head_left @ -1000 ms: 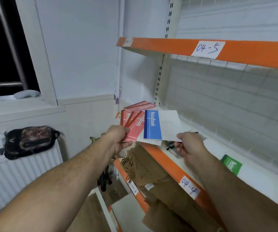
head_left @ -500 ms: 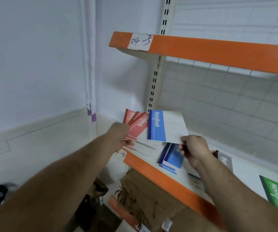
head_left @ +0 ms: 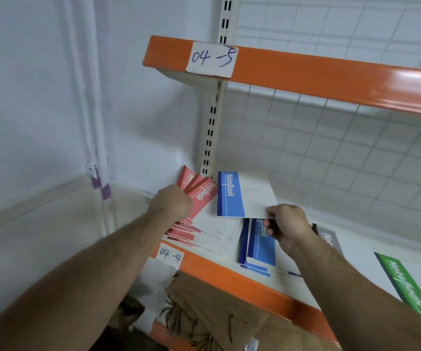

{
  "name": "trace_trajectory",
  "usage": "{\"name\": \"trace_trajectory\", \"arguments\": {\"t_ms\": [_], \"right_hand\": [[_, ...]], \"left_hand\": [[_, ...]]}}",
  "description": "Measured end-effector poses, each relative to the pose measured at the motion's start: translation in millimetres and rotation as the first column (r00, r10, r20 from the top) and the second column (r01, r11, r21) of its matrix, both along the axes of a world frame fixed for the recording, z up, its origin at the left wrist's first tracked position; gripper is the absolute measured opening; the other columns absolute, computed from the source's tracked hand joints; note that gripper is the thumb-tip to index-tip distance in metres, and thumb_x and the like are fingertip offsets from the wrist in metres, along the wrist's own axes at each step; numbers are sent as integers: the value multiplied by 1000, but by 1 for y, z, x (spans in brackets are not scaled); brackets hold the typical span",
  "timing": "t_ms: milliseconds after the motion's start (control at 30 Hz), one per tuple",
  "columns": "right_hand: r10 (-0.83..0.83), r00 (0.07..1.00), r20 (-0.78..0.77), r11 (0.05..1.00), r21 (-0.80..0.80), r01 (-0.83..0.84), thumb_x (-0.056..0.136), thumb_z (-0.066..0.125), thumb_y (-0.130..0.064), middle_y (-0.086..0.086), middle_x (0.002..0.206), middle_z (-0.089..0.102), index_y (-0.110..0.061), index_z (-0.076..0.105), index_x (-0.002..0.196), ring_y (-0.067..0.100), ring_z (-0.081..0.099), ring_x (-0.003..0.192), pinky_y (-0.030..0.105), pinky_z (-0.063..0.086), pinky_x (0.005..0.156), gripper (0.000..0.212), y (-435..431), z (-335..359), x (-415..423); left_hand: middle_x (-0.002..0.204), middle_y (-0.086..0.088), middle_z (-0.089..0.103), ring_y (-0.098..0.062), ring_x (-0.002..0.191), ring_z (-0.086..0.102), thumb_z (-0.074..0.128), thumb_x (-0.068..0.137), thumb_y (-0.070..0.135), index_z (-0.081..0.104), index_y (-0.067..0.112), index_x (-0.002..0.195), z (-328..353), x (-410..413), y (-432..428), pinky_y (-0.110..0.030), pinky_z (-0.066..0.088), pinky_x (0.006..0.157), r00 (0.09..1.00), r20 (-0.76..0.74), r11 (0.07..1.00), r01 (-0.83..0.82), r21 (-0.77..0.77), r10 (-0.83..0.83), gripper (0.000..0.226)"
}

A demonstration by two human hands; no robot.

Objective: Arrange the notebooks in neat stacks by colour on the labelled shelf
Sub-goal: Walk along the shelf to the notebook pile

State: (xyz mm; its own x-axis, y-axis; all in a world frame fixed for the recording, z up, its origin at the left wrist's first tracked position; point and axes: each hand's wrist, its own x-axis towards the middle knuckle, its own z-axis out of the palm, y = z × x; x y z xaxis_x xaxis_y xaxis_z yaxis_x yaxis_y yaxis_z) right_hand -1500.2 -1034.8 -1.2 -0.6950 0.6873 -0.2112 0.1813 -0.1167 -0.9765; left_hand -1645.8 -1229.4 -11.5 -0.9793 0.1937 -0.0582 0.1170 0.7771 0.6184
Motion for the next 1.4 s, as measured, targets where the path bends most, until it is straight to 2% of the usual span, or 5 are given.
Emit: {"name": "trace_trajectory", "arguments": {"t_ms": [233, 633, 1033, 1200, 1400], "right_hand": [[-28, 999, 21, 1000, 13, 27, 94, 45, 2, 10, 59, 53, 0, 57, 93, 17, 47, 47, 27, 37, 43, 12, -8, -2, 4], [-116, 993, 25, 993, 5, 116, 92, 46, 3, 12, 63, 54, 0, 58, 92, 18, 48, 48, 26, 37, 40, 13, 2, -5, 41], [-117, 942, 316, 978, 201, 54, 84, 44, -5, 15, 55, 59, -3, 56, 62, 25, 47, 48, 29, 37, 50, 26, 31, -29, 87], [-120, 840, 529, 722, 628, -292, 85, 54, -18, 1, 73, 59, -13, 54, 78, 14, 53, 61, 23, 35, 48, 8, 40, -22, 96], [-122, 748, 652, 510, 688, -517, 85, 57, -36, -3, 82, 63, -20, 58, 86, 17, 59, 72, 22, 33, 49, 16, 46, -23, 100]], "left_hand": [[89, -4, 68, -21, 66, 69, 59, 96, 39, 61, 11, 106, -13, -2, -8, -26, 49, 52, 998, -42, 997, 37, -65, -40, 30], [126, -9, 55, -23, 114, 55, 68, 89, 44, 46, 14, 132, -2, 28, 19, -38, 52, 91, 846, -510, 988, 108, -114, -151, 58], [123, -4, 59, -23, 112, 54, 60, 90, 21, 57, 12, 127, -9, 85, 56, -41, 49, 95, 836, -502, 972, 231, -45, -222, 38], [118, -3, 59, -20, 105, 53, 61, 92, 24, 58, 13, 123, -10, 106, 62, -35, 48, 88, 842, -502, 979, 189, -72, -200, 33], [116, -1, 59, -16, 102, 54, 64, 92, 23, 60, 15, 120, -8, 130, 61, -32, 51, 87, 861, -479, 984, 169, -47, -171, 30]]}}
